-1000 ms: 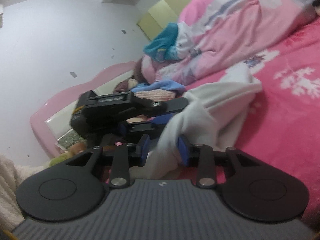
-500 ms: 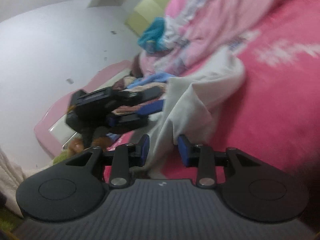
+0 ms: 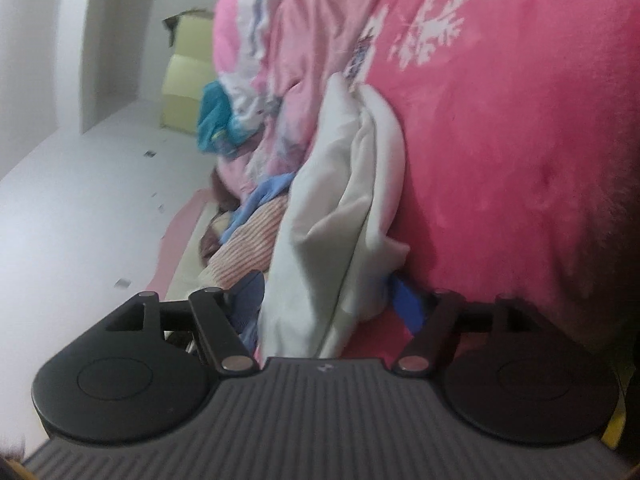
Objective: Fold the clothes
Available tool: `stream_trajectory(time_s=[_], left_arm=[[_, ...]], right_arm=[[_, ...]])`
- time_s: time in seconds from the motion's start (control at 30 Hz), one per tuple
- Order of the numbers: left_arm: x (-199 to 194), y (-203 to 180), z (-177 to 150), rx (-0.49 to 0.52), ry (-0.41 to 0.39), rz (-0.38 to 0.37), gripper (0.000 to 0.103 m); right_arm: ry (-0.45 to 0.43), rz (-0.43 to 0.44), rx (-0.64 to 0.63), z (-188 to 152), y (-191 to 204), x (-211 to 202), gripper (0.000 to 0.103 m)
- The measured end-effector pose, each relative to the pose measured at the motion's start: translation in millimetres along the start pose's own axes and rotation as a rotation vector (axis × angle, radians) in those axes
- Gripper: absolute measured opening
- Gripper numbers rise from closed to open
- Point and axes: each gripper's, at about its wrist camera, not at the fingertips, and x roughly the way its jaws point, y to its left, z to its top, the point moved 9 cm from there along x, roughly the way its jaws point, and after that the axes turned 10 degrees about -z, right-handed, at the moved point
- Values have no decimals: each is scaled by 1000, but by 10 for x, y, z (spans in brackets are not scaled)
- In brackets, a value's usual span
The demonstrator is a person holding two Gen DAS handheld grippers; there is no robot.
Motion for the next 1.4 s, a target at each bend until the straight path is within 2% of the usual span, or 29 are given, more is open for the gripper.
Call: stream_trajectory(time_s=[0.1,0.17,0.23,0.37,0.47,0.53,0.57,0.6,0.67,0.83,1.0,1.1,1.2,1.33,1.4], left_arm=[[-85,187,-95,5,17,95,40],[-123,278,-179,7,27,121,41],[-167,341,-220,-11,24,117,44],[-201,420,-270,-27,12,102,46],[-186,433,-335,-23,19,110,48],[-150,453,-386,-33,33,120,48],[-130,477,-425,-66,38,113,48],[-110,500,-463,-98,43,106,48],[-97,526,-519,-142,34,94,48],[-123,545,-570,-167,-6,69,45],[-208,664,-586,-268,-65,0,41],[-293,739,-593,-340,-120,-51,41],[-426,856,-611,-440,-191,-113,41],[-668,1082,-681,-596,-283,-182,40],[-782,1153,-744,-634,-303,-181,36]], right_arm=[[-12,-33,39,11,-3,110,69],[-20,-55,65,17,-6,182,64],[-29,-74,82,14,-25,220,61],[-42,-81,136,43,-13,242,65],[-55,-105,116,62,37,295,65],[-75,-136,77,74,66,319,57],[-85,-157,56,85,82,325,38],[-95,-178,36,96,97,330,26],[-117,-195,2,135,178,326,22],[-168,-187,-302,241,965,430,20],[-114,-158,-704,-27,2010,954,20],[-28,-135,-923,-435,2510,1390,20],[80,-116,-1139,-1030,2830,1791,20],[252,-83,-1303,-1762,2938,2189,20],[337,-69,-1365,-2105,2933,2332,20]])
